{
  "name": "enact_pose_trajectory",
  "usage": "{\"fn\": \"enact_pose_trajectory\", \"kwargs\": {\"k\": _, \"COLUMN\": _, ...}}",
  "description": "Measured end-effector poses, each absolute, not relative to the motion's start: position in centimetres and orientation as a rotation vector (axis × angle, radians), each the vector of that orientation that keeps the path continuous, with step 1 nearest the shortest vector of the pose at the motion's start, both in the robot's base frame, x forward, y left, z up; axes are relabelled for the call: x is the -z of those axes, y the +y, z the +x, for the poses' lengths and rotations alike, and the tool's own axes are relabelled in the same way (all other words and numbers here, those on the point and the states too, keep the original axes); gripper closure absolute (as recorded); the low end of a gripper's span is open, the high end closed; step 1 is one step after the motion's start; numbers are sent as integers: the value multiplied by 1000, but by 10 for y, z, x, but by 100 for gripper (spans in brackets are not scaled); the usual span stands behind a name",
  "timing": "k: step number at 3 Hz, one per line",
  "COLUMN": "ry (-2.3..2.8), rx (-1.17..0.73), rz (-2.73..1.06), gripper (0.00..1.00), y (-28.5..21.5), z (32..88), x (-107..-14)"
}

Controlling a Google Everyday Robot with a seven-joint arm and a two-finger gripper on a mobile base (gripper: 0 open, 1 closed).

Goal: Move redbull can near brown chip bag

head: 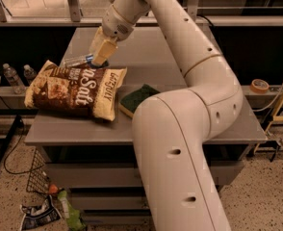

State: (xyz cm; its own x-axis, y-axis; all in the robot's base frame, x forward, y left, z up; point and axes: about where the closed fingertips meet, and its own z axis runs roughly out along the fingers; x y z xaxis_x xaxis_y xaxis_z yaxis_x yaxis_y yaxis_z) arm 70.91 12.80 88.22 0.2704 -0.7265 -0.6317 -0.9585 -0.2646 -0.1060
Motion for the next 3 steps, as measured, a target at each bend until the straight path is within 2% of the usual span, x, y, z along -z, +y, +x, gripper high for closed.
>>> {"fn": "enact_pose_trajectory", "kwargs": {"k": 1, "ry": 1512, "rx": -642, "rz": -2053, "gripper": 59, "y": 134, "z": 714, "x": -881}}
{"fn": "enact_pose_trajectory", "kwargs": {"k": 2, "ry": 1507, "rx": -637, "rz": -2034, "gripper": 27, "y": 141, "z": 720, "x": -879}}
{"fn": "enact_pose_trajectory", "kwargs": {"k": 3, "ry": 1505, "rx": -635, "rz": -2026, "gripper": 4, "y": 145, "z": 722, "x": -877}}
